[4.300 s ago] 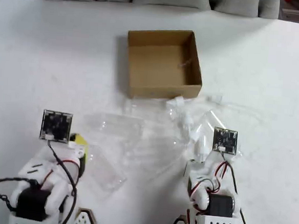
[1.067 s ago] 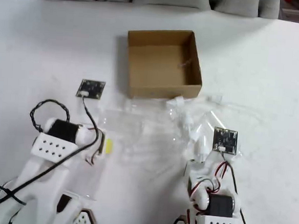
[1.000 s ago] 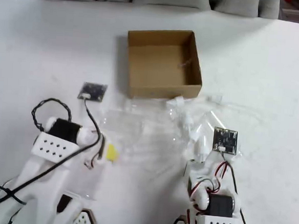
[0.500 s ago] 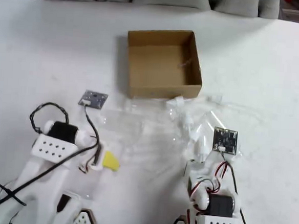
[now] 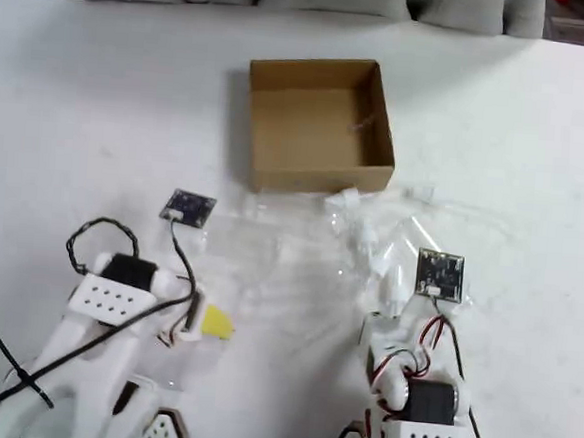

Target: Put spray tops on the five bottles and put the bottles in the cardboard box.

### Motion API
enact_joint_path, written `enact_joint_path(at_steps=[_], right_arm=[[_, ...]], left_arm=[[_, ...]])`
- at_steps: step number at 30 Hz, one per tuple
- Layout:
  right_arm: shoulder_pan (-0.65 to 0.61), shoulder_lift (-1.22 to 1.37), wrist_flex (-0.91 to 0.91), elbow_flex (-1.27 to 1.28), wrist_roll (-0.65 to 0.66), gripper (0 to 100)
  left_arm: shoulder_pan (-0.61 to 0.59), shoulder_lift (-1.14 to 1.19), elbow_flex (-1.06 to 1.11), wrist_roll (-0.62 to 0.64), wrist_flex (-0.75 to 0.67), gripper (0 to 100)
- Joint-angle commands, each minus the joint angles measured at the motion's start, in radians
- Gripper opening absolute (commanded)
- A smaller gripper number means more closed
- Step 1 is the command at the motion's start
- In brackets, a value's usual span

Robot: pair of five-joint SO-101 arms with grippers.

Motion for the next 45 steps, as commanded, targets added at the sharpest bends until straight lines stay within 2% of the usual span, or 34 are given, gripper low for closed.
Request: enact_joint_path(at_steps=[1,11,16,19,23,26,29,32,38,41,45], right_arm=[[0.010,-0.002,0.005,0.009,-0.008,5.7],[0.010,-0.002,0.005,0.009,-0.008,5.7],[0.010,-0.002,0.005,0.009,-0.008,5.7],[0.010,-0.002,0.005,0.009,-0.008,5.7],[0.010,-0.002,0.005,0.009,-0.008,5.7],[0.010,-0.002,0.005,0.009,-0.008,5.7],[0.010,-0.002,0.005,0.009,-0.008,5.7],[0.010,-0.002,0.005,0.009,-0.008,5.7],[0.010,-0.002,0.005,0.009,-0.008,5.7],[0.010,-0.002,0.005,0.009,-0.008,5.7],[0.010,-0.002,0.005,0.009,-0.008,5.7]], left_arm=[[0.015,-0.008,-0.005,-0.005,-0.040,35],[0.015,0.275,-0.078,-0.012,-0.068,35],[0.015,0.328,-0.114,-0.012,-0.060,35],[0.016,0.328,-0.137,-0.012,-0.057,25],[0.015,0.328,-0.219,-0.014,-0.025,1],[0.013,0.328,-0.290,-0.014,0.051,6],[0.013,0.328,-0.338,-0.008,0.074,4],[0.012,0.328,-0.331,-0.006,-0.014,2],[0.012,0.328,-0.161,-0.005,-0.281,2],[0.007,0.328,-0.124,0.005,-0.292,2],[-0.021,0.329,-0.121,0.115,-0.262,2]])
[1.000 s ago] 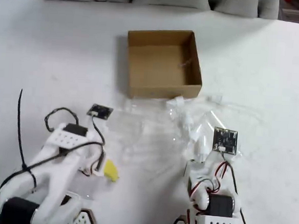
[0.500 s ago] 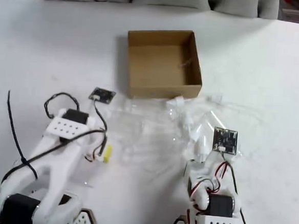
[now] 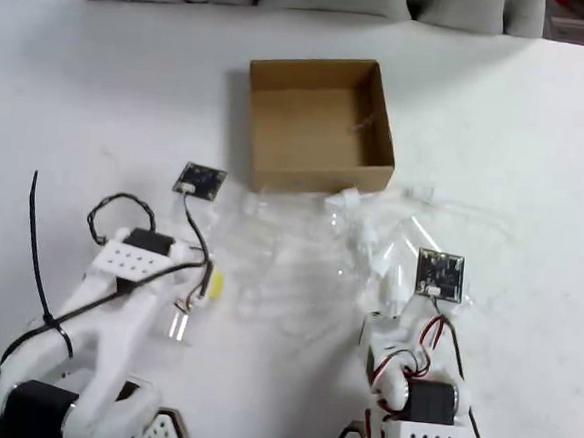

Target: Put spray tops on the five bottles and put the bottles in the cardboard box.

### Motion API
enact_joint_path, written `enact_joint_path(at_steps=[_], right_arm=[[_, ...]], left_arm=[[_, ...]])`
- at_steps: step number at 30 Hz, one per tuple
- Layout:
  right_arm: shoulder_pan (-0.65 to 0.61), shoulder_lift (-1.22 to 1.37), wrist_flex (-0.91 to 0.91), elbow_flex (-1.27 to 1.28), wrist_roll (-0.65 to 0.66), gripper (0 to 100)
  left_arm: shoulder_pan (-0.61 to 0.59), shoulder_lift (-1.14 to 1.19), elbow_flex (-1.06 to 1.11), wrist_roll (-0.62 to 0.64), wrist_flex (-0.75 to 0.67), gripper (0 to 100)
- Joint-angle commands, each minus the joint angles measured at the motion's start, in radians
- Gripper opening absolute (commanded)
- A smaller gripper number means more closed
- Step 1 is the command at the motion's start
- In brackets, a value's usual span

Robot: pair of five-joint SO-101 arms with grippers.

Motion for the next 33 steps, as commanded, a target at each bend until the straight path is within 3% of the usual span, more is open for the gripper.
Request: enact_joint_path(at_steps=[1,6,11,14,23,33], right_arm=[[0.010,-0.002,0.005,0.009,-0.008,5.7],[0.010,-0.002,0.005,0.009,-0.008,5.7],[0.010,-0.002,0.005,0.009,-0.008,5.7],[0.010,-0.002,0.005,0.009,-0.008,5.7],[0.010,-0.002,0.005,0.009,-0.008,5.7],[0.010,-0.002,0.005,0.009,-0.008,5.7]], left_arm=[[-0.025,0.004,0.002,0.083,0.011,2],[-0.041,0.010,0.000,0.084,0.015,5],[-0.042,0.012,0.006,0.087,0.018,28],[-0.042,0.005,0.002,0.083,0.058,35],[-0.096,0.010,-0.080,0.017,0.098,36],[-0.035,0.013,-0.172,0.009,0.164,36]])
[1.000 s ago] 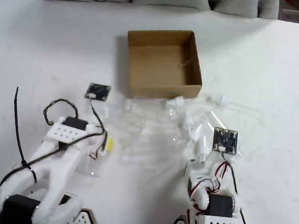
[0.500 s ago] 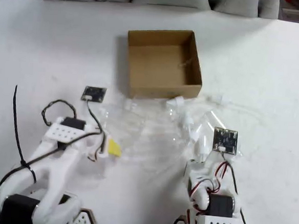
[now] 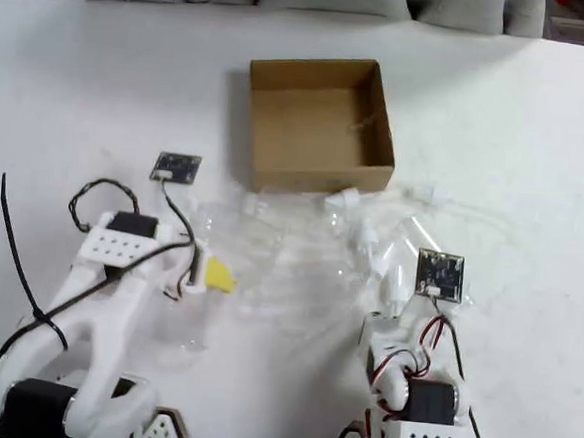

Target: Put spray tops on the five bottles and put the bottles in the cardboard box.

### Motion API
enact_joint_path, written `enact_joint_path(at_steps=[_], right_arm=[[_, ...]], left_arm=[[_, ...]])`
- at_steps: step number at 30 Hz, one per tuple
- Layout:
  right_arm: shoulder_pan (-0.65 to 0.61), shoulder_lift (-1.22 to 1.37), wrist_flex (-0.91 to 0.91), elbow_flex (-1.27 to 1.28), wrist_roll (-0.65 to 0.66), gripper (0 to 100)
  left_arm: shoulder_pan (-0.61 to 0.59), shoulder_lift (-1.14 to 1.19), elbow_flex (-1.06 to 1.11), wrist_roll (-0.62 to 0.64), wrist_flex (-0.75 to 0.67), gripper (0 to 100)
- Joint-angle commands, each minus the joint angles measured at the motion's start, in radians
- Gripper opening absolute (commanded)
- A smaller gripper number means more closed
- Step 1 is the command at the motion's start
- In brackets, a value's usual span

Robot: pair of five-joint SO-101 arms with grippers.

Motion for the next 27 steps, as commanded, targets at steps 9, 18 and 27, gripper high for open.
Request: enact_joint_path(at_steps=[9,18,27], right_arm=[[0.010,-0.002,0.005,0.009,-0.008,5.7],[0.010,-0.002,0.005,0.009,-0.008,5.7],[0.010,-0.002,0.005,0.009,-0.008,5.7]], left_arm=[[0.042,0.004,-0.060,-0.012,0.011,36],[0.042,0.004,-0.061,-0.012,-0.009,36],[0.042,0.005,-0.104,-0.018,-0.003,26]])
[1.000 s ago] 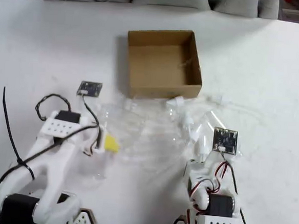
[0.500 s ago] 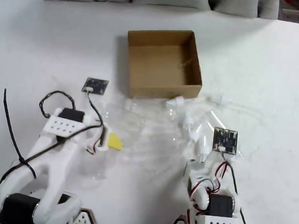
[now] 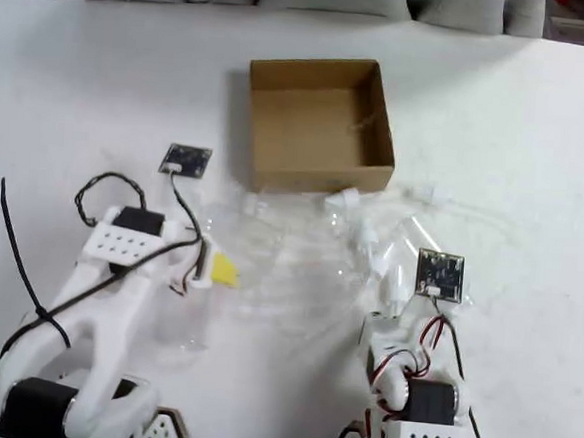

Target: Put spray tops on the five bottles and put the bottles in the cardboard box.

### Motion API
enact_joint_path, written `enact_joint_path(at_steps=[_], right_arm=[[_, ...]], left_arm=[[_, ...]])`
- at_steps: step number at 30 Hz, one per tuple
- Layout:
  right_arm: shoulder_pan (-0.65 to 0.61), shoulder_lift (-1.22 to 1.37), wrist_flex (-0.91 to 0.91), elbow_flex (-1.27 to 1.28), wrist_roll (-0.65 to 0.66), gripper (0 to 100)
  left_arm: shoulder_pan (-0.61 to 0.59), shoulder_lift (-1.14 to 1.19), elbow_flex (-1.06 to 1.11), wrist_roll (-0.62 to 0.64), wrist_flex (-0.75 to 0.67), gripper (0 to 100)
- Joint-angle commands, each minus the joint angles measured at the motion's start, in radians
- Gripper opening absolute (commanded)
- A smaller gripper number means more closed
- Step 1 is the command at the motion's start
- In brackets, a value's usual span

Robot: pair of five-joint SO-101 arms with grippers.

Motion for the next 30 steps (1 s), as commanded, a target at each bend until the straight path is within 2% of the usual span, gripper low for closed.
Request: enact_joint_path(at_steps=[1,3,10,14,21,24,30], right_arm=[[0.010,-0.002,0.005,0.009,-0.008,5.7],[0.010,-0.002,0.005,0.009,-0.008,5.7],[0.010,-0.002,0.005,0.009,-0.008,5.7],[0.010,-0.002,0.005,0.009,-0.008,5.7],[0.010,-0.002,0.005,0.009,-0.008,5.7],[0.010,-0.002,0.005,0.009,-0.008,5.7],[0.010,-0.002,0.005,0.009,-0.008,5.7]], left_arm=[[0.015,0.005,-0.057,-0.014,-0.009,24],[0.013,0.005,-0.063,-0.014,-0.008,23],[0.008,0.005,-0.057,-0.008,0.006,31],[0.015,0.041,-0.057,-0.006,0.021,31],[0.007,0.245,-0.123,0.002,-0.009,31],[0.016,0.240,-0.124,0.044,-0.009,31],[0.016,0.243,-0.123,0.051,-0.017,29]])
